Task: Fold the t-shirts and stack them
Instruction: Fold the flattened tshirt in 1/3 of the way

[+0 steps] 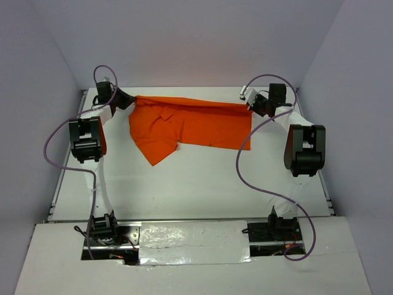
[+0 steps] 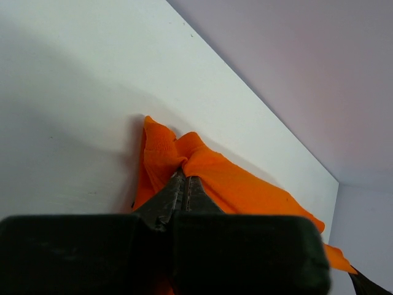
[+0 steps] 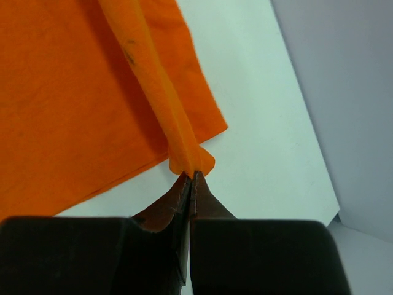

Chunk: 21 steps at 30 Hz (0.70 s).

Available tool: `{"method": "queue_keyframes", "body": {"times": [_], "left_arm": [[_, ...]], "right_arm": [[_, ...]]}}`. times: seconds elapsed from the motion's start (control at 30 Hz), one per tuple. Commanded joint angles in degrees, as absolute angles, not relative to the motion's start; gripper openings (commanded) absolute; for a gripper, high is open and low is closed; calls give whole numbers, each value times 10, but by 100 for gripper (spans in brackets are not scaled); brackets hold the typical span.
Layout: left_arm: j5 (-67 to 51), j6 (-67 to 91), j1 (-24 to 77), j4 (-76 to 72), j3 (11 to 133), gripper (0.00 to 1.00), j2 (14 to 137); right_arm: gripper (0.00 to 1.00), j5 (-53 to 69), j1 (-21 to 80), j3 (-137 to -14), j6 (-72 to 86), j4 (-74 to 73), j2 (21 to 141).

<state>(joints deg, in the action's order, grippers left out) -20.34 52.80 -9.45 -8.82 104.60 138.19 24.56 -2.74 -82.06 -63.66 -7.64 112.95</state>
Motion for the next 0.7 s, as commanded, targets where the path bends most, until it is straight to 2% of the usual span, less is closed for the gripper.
{"method": "queue_keyframes", "body": {"times": [0.0,0.27,0.5,0.67], "left_arm": [[-211,518,-105,-97,1044,2,1341],[-229,500,-108,-70,1049,7,1339],[-254,494,-116,-37,1048,25,1342],[-258,488,-119,-32,1041,32,1337]], "right_arm": [[0,235,-25,-804,-651,-78,1101],[0,223,-25,-793,-664,-93,1102],[0,207,-25,-797,-674,-116,1113],[3,206,-20,-783,-687,-125,1108]]}}
